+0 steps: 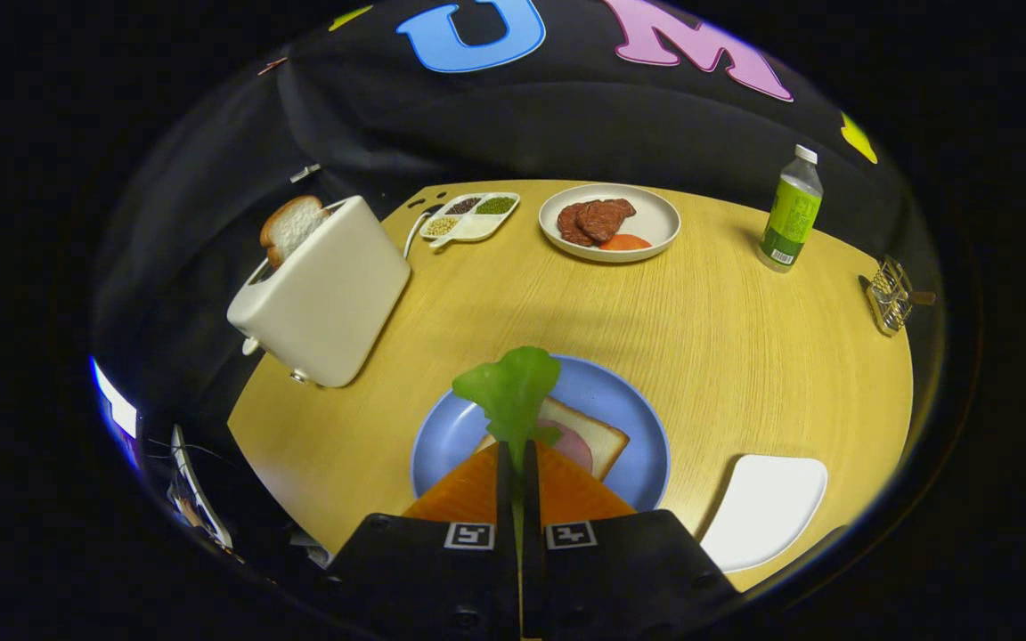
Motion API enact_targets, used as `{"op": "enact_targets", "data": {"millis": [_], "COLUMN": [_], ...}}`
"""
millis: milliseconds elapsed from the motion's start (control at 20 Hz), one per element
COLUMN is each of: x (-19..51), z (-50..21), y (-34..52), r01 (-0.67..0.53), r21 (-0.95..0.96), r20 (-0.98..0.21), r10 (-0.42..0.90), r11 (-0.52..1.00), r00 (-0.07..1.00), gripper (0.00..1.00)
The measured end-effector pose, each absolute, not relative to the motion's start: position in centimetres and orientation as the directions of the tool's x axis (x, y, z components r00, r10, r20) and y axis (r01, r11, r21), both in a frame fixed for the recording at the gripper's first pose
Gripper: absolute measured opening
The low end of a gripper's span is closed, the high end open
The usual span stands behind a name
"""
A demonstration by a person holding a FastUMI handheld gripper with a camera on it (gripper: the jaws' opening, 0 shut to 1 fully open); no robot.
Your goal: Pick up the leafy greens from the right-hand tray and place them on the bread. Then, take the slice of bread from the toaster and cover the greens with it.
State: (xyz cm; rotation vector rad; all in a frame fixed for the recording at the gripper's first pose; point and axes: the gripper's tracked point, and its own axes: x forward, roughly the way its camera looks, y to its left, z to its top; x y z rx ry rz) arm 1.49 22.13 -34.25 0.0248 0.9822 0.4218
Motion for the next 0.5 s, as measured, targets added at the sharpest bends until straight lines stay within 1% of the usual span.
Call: {"op": "enact_targets", "data": {"millis": [50,100,150,200,250,300,400,450,500], "x": [1.7,1.9,1.7,1.8,1.8,1.8,1.6,1.5,1.5], "z": [-34.5,-34.6,-34.8,-35.0,-35.2,-35.3,-35.6,-35.6,-35.7], "y": [22.1,22.0,22.1,22.2,22.0,21.9,21.9,21.8,21.8], "r01": [-0.334,-0.336,-0.341,-0.344,-0.351,-0.356,-0.367,-0.374,-0.382], "r21": [0.189,0.174,0.167,0.155,0.144,0.132,0.121,0.114,0.11], "r20": [-0.805,-0.808,-0.811,-0.815,-0.817,-0.819,-0.825,-0.825,-0.824], "r10": [0.34,0.329,0.325,0.317,0.312,0.304,0.299,0.298,0.299], "r11": [0.924,0.926,0.925,0.926,0.925,0.925,0.922,0.92,0.917], "r00": [0.487,0.488,0.486,0.486,0.486,0.487,0.48,0.481,0.481], "gripper": [0.11,0.1,0.18,0.21,0.27,0.28,0.4,0.53,0.59]}}
